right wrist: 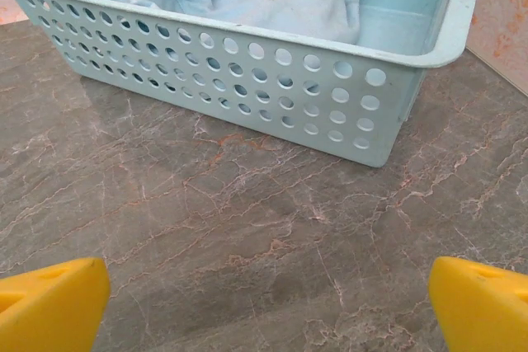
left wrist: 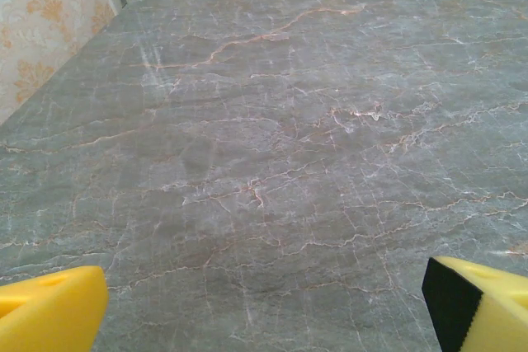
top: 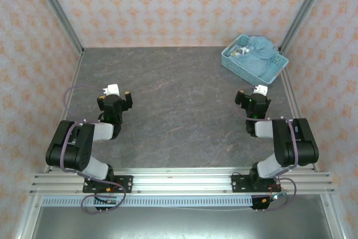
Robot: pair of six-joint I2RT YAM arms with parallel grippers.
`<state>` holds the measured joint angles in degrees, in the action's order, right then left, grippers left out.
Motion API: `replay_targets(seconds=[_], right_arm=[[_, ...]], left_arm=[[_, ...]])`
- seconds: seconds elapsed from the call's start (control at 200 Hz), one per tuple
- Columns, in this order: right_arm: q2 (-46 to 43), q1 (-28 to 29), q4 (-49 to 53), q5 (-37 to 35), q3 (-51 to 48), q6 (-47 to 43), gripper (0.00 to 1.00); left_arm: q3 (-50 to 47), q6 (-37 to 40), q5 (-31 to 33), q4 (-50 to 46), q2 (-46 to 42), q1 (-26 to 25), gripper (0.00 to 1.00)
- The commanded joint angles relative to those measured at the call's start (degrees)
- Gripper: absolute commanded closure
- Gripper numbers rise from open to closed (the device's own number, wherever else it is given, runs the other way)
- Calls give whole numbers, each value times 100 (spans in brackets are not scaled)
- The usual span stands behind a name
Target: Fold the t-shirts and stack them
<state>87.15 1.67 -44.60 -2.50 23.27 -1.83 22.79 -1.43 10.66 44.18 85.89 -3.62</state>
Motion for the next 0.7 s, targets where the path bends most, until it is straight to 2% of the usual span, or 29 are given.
replay_targets(seconds=[0.0,0.696], right_arm=[[6,-35,8,58,72,-75,1],[-33,-20,-75,-9,41,-70,1]], left_arm=[[112,91,-30,-68,-19,32,0],[112,97,-63,-65,-24,36,0]])
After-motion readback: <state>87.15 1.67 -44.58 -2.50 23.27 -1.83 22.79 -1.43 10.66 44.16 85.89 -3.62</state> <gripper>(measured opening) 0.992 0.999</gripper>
